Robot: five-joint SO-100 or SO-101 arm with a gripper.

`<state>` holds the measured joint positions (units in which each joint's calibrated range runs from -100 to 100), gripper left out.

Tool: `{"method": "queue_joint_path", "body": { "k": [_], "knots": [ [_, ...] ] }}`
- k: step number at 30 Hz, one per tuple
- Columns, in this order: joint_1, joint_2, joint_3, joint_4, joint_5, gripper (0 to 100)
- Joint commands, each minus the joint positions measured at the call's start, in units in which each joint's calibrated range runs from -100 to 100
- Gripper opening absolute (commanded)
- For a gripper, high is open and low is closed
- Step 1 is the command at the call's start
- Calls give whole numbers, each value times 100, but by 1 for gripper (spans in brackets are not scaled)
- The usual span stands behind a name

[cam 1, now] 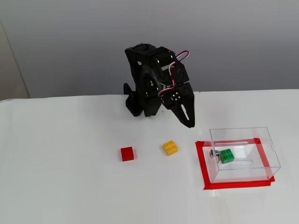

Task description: Pick the green lego brick and place it into the transparent box

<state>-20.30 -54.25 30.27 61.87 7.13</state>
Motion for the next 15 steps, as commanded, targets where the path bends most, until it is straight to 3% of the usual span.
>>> {"method": "queue_joint_path", "body": {
  "k": [1, 15],
  "knots": [
    [688, -731, 318, 10, -19, 2],
    [2551, -2233, 1466, 1, -3, 2]
  ]
}}
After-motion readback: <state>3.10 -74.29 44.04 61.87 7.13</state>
